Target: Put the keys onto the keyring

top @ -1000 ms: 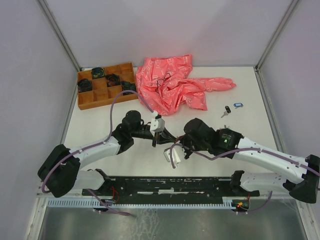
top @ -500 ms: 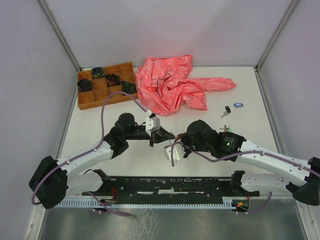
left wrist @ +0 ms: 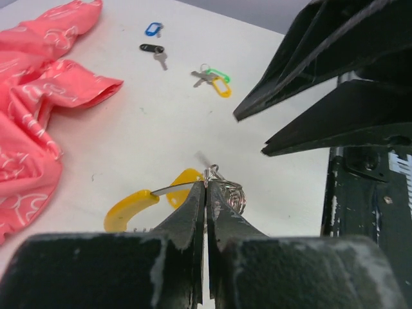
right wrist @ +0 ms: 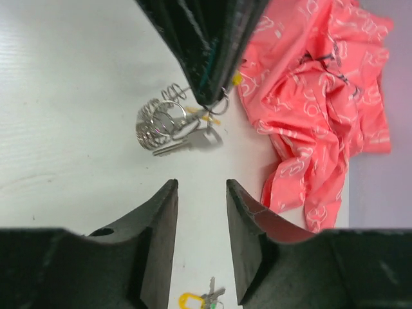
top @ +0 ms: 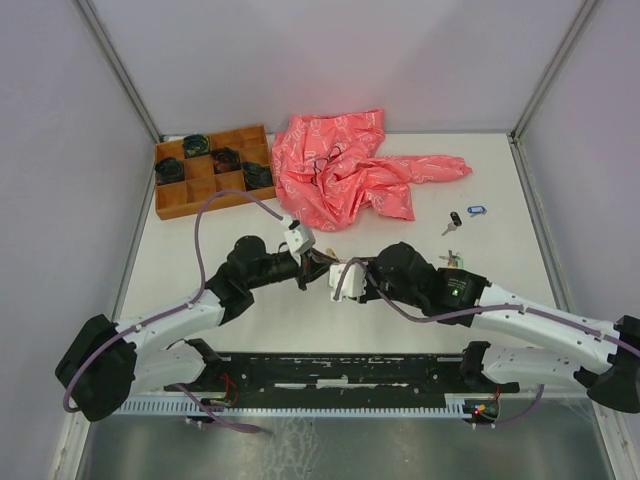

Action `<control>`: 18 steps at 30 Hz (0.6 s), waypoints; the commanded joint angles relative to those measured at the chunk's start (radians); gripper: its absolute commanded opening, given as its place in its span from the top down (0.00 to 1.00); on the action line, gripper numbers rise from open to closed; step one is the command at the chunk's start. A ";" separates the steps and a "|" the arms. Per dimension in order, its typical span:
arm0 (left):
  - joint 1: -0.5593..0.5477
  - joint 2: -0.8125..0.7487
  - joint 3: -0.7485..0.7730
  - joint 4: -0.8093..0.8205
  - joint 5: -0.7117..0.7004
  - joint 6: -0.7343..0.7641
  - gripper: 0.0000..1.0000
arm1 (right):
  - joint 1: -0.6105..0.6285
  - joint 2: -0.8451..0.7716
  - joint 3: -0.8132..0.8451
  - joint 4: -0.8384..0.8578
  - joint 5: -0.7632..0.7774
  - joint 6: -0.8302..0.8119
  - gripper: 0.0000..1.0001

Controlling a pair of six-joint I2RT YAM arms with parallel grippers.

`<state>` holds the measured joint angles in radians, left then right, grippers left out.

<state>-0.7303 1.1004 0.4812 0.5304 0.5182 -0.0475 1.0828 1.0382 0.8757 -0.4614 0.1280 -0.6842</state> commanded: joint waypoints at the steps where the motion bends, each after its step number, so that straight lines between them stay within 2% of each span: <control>1: 0.003 -0.016 -0.014 0.085 -0.191 -0.095 0.97 | -0.002 -0.028 -0.001 0.106 0.202 0.330 0.53; 4: 0.003 0.006 -0.018 0.096 -0.267 -0.112 0.97 | -0.004 -0.009 0.004 0.067 0.271 0.456 0.48; 7: 0.004 0.061 -0.002 0.112 -0.340 -0.135 0.97 | -0.013 0.021 0.031 -0.006 0.387 0.650 0.43; 8: 0.004 0.083 0.007 0.115 -0.369 -0.145 0.97 | -0.019 0.032 0.039 -0.030 0.408 0.694 0.36; 9: 0.005 0.105 0.020 0.116 -0.386 -0.155 0.97 | -0.024 0.039 0.042 -0.044 0.432 0.742 0.22; 10: 0.005 0.130 0.030 0.120 -0.398 -0.161 0.97 | -0.032 0.041 0.042 -0.052 0.459 0.788 0.03; 11: 0.006 0.157 0.037 0.132 -0.412 -0.168 0.97 | -0.039 0.043 0.038 -0.056 0.478 0.823 0.00; 14: 0.005 0.231 0.038 0.229 -0.434 -0.194 0.97 | -0.051 0.034 0.017 -0.050 0.563 0.916 0.00; 18: 0.005 0.314 0.081 0.316 -0.419 -0.198 0.97 | -0.055 -0.026 -0.029 -0.008 0.609 0.958 0.00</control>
<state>-0.7296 1.3636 0.4911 0.6750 0.1280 -0.1986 1.0317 1.0794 0.8711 -0.5095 0.6109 0.1371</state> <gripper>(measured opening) 0.043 0.998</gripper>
